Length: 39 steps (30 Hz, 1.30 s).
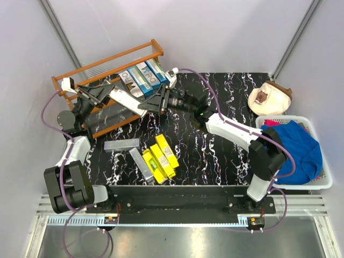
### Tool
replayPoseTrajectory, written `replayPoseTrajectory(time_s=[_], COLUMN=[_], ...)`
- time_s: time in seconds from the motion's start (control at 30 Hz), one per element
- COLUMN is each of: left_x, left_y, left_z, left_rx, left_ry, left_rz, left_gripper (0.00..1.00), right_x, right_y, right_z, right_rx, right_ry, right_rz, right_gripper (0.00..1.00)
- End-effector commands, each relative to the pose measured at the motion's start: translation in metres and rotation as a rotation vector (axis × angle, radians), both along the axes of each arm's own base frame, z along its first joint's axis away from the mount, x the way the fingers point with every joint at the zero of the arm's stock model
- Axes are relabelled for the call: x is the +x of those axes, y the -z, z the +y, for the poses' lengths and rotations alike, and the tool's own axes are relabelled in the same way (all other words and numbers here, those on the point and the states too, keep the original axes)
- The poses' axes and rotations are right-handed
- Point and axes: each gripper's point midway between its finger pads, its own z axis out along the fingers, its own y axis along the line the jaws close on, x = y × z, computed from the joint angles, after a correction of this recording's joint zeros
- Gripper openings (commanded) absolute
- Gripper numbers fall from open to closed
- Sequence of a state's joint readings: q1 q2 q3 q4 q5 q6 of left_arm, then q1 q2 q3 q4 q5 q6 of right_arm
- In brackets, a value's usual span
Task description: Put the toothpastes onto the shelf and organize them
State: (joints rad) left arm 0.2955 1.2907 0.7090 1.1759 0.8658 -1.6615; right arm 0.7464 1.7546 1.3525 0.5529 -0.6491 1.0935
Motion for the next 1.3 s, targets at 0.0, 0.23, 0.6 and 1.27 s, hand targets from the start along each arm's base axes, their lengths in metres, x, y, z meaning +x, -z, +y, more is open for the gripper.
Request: replayPoseTrajectory(time_s=[0.0, 0.23, 0.6, 1.27], left_x=[-0.003, 0.005, 0.008, -0.019], left_y=[-0.010, 0.001, 0.054, 0.050], left_z=[0.004, 0.003, 0.068, 0.126], left_rx=[0.040, 0.159, 0.678, 0.910], left_ry=[-0.059, -0.075, -0.485, -0.796], left_rz=[-0.085, -0.004, 0.384, 0.496], left_gripper=[0.44, 0.86, 0.99, 0.99], right_x=[-0.024, -0.023, -0.010, 0.015], right_y=[-0.036, -0.040, -0.013, 0.049], right_z=[-0.003, -0.005, -0.011, 0.015], right_rx=[0.082, 0.067, -0.064, -0.147], right_ry=[-0.073, -0.051, 0.052, 0.054], right_rz=[-0.083, -0.098, -0.063, 0.099], right_gripper=[0.35, 0.31, 0.26, 0.24])
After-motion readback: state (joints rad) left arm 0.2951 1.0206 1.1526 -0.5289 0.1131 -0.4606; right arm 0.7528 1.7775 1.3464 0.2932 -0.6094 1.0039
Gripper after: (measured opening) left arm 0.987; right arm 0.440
